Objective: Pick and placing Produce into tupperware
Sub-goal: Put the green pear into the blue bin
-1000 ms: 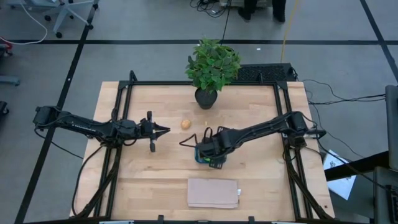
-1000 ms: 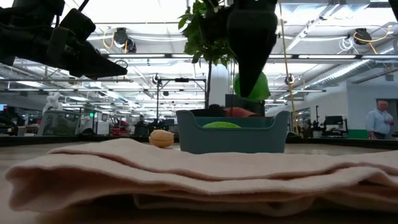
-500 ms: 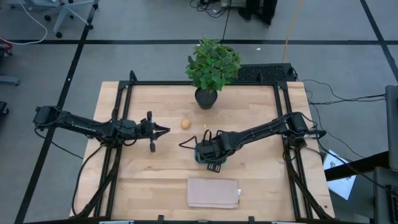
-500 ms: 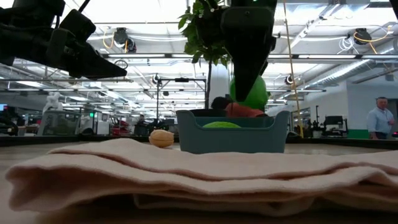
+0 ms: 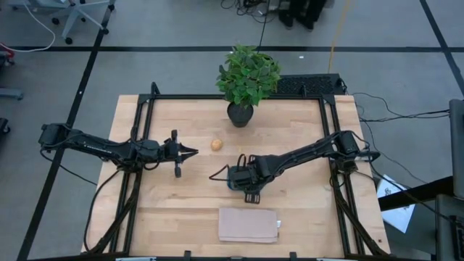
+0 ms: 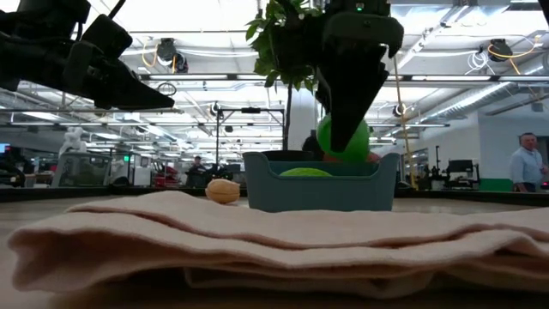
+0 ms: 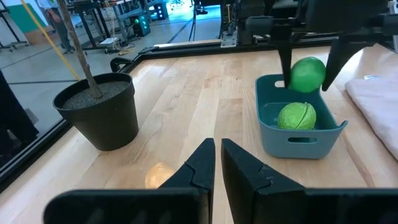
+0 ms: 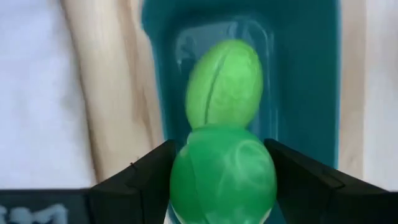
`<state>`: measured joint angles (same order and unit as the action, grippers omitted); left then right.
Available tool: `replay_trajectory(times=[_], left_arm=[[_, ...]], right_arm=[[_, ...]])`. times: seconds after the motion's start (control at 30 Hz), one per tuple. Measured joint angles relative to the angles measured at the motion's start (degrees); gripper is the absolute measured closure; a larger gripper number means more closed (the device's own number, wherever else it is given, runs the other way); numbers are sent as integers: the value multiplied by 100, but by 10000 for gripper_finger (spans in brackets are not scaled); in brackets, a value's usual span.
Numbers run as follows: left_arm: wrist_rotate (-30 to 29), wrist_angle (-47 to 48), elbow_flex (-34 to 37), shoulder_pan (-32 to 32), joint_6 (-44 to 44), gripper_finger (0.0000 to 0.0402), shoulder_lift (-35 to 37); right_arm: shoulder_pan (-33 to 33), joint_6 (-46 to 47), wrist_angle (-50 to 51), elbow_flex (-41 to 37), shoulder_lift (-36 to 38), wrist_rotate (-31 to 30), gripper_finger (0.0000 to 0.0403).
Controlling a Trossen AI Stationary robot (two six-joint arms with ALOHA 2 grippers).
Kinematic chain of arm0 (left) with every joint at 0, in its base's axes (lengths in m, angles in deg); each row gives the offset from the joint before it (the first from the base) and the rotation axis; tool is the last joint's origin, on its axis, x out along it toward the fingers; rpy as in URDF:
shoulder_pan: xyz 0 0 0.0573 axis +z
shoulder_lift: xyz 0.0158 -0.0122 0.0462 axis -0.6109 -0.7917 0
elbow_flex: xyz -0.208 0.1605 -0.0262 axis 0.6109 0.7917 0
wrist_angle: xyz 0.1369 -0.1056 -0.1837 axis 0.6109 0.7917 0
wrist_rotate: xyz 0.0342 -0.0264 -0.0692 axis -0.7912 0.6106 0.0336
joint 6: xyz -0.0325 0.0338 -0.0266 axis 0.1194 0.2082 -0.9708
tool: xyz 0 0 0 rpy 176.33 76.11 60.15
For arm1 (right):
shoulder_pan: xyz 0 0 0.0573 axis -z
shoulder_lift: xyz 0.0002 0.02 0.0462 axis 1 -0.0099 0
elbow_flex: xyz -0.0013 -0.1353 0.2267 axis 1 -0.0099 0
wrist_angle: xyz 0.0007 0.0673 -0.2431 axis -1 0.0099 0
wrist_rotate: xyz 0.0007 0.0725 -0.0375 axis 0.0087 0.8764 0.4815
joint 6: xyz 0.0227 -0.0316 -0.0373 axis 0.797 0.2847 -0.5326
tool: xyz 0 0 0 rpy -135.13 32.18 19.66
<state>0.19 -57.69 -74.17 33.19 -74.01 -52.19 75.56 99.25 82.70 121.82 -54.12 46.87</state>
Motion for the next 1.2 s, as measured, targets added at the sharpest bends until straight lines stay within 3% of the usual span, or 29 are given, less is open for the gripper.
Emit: replay_trajectory(times=[0.33,0.87,1.2], left_arm=[[2,21,0,0,0,369,-1],[1,78,0,0,-2,369,-1],[0,128,0,0,0,369,0]], right_arm=[[-65,-831,-94,-170,0,-1,179],[-32,-1030,-456,-437,0,13,179],[182,-904,-506,-437,0,582,179]])
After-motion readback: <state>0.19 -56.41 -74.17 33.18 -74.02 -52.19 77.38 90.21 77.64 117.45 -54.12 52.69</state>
